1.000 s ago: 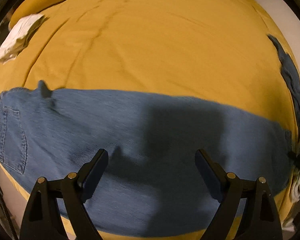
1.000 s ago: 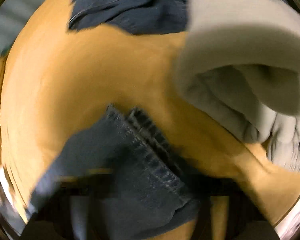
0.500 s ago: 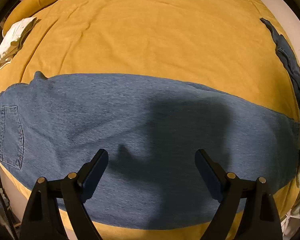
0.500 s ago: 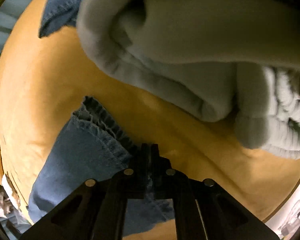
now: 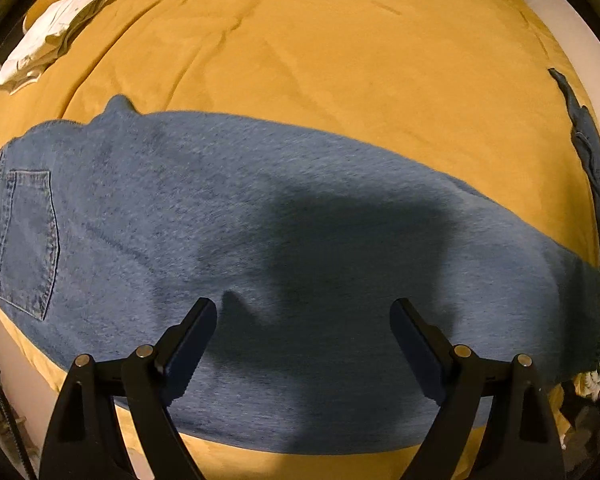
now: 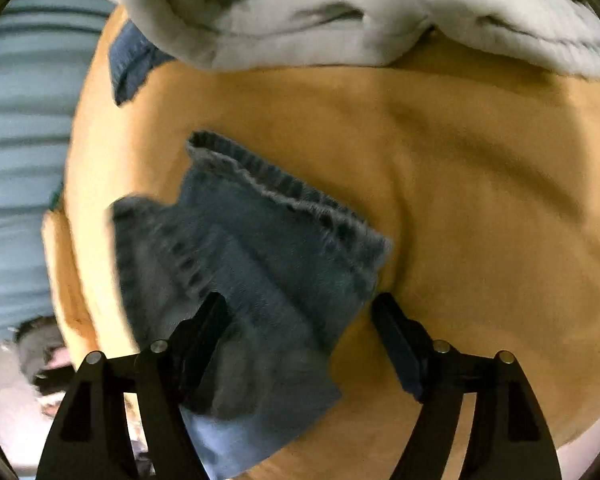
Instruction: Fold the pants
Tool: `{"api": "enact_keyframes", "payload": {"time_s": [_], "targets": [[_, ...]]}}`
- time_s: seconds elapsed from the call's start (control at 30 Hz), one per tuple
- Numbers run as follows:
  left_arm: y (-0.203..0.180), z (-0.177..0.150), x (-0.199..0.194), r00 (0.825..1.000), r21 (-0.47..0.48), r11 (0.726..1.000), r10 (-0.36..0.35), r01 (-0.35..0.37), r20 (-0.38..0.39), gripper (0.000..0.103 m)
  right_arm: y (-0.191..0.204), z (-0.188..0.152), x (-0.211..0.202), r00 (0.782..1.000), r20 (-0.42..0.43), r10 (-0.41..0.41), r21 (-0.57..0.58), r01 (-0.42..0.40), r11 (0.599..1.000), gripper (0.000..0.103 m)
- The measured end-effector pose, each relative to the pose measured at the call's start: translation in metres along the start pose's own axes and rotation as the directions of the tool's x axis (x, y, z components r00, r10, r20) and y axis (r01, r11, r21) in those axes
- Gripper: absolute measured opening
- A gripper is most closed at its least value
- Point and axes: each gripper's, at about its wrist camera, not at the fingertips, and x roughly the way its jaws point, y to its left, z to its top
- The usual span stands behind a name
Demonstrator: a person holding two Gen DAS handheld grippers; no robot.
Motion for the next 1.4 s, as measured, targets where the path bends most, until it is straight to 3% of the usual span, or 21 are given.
{"api": "enact_keyframes", "payload": {"time_s": [0.13,0.2,0.33,0.37,0.4,0.43,0.57,0.7,0.83,0.93,0.97,1.03,1.07,1.17,1.2,1.27,1.4], "targets": [[0.007,-0.007,0.013,0.999,-0.019,1.0,-0.022,0.022,-0.03,0.088,-0.004,-0.032,-0.047,0.995,0.09,-0.037,-0.061,0.042,0.997,0.079],[0.011,-0.008,0.022,0.998,-0.036,0.999,-0.035,0.033,-0.055,0.088,-0.018,-0.042,-0.054,0.998,0.069,0.011,-0.072,-0.006,0.997,0.082],[0.018,-0.008,0.043,0.996,-0.041,0.999,-0.036,0.033,-0.076,0.089,-0.013,-0.031,0.005,0.998,-0.049,0.042,-0.076,-0.046,0.996,0.082],[0.019,-0.007,0.046,0.996,-0.038,0.999,-0.039,0.036,-0.076,0.093,-0.004,-0.029,0.02,0.997,-0.048,0.052,-0.074,-0.056,0.996,0.087],[0.017,-0.007,0.045,0.996,-0.034,0.999,-0.043,0.041,-0.075,0.1,0.002,-0.025,0.029,0.997,-0.021,0.074,-0.085,-0.076,0.993,0.1],[0.017,-0.006,0.047,0.996,-0.031,0.998,-0.053,0.051,-0.076,0.103,0.012,-0.021,0.03,0.995,0.013,0.1,-0.1,-0.098,0.99,0.102],[0.016,-0.001,0.055,0.995,-0.015,0.999,-0.034,0.033,-0.094,0.103,0.034,-0.015,0.04,0.969,-0.016,0.246,-0.106,-0.247,0.963,0.095],[0.016,0.007,0.06,0.994,-0.042,0.999,-0.028,0.023,-0.107,0.103,0.038,-0.018,0.034,0.974,-0.01,0.228,-0.133,-0.227,0.965,0.095],[0.007,0.029,0.068,0.988,-0.051,0.999,-0.018,0.01,-0.156,0.103,0.024,-0.015,0.057,0.98,-0.032,0.194,-0.123,-0.197,0.973,0.095],[0.004,0.039,0.068,0.987,-0.082,0.996,-0.045,0.032,-0.154,0.103,0.048,-0.008,0.067,0.984,0.014,0.177,-0.162,-0.173,0.972,0.095],[0.008,0.042,0.066,0.988,-0.089,0.995,-0.056,0.043,-0.143,0.103,0.057,-0.005,0.071,0.989,0.026,0.143,-0.18,-0.136,0.974,0.092],[0.014,0.046,0.06,0.991,-0.097,0.993,-0.074,0.064,-0.109,0.103,0.072,-0.009,0.071,0.997,0.062,0.038,-0.22,-0.023,0.975,0.043],[0.017,0.047,0.056,0.994,-0.097,0.994,-0.067,0.059,-0.088,0.103,0.071,-0.01,0.069,0.998,0.063,0.026,-0.216,-0.012,0.976,0.009],[0.033,0.054,0.055,0.998,-0.091,0.996,-0.008,0.003,-0.058,0.103,0.048,-0.015,0.051,0.99,0.138,-0.005,-0.155,0.027,0.988,0.009],[0.041,0.055,0.058,0.998,-0.093,0.995,0.015,-0.021,-0.062,0.103,0.034,-0.014,0.054,0.992,0.127,0.0,-0.104,0.013,0.995,0.009],[0.058,0.061,0.063,0.997,-0.11,0.993,0.025,-0.033,-0.073,0.103,0.014,-0.013,0.057,0.991,0.101,0.092,-0.019,-0.091,0.996,0.009],[0.072,0.067,0.059,0.998,-0.086,0.995,0.047,-0.051,-0.051,0.103,0.027,-0.018,0.047,0.989,0.092,0.115,-0.101,-0.106,0.989,0.01]]}}
